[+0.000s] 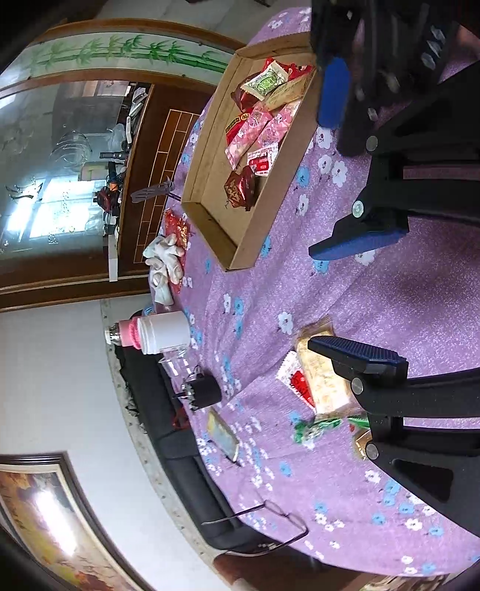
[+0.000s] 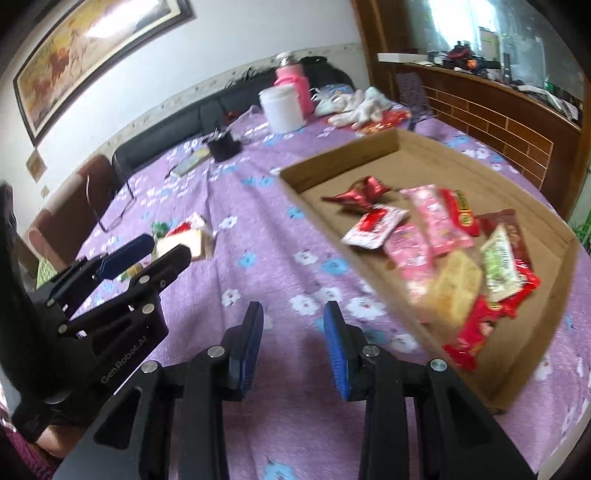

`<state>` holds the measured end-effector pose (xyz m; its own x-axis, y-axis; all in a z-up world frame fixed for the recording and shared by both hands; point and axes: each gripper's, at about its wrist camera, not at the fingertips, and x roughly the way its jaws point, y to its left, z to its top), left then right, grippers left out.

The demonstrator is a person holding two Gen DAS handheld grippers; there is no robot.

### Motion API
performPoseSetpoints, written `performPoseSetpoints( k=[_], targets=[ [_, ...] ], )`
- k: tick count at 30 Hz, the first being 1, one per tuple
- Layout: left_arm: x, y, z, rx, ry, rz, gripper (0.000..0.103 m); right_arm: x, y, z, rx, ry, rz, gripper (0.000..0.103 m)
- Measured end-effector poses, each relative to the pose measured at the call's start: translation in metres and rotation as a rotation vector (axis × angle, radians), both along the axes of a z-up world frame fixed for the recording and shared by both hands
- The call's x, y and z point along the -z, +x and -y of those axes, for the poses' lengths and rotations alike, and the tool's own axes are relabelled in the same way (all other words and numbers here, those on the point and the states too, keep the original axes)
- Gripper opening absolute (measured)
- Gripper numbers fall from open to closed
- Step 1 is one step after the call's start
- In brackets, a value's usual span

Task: Organize snacks
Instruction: 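Move both open grippers back toward the remaining snacks on the table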

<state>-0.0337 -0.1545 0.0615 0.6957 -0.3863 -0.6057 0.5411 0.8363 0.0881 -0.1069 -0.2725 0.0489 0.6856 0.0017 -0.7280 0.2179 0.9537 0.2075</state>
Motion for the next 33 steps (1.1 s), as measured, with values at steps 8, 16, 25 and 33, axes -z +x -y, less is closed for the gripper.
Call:
performPoseSetpoints(
  k=[8, 16, 25, 33],
  targets=[
    [0.006, 0.011, -0.009, -0.024, -0.032, -0.073, 0.045, 0.015, 0.022, -0.013, -0.012, -0.008, -0.038, 0.033],
    [0.008, 0.013, -0.009, -0.032, -0.033, -0.092, 0.045, 0.024, 0.030, -0.014, -0.014, -0.009, -0.063, 0.033],
    [0.009, 0.015, -0.010, -0.040, -0.030, -0.088, 0.044, 0.031, 0.033, -0.019, -0.016, -0.019, -0.069, 0.033],
    [0.009, 0.018, -0.013, -0.052, -0.035, -0.092, 0.045, 0.031, 0.032, -0.021, -0.031, -0.007, -0.064, 0.043]
  ],
)
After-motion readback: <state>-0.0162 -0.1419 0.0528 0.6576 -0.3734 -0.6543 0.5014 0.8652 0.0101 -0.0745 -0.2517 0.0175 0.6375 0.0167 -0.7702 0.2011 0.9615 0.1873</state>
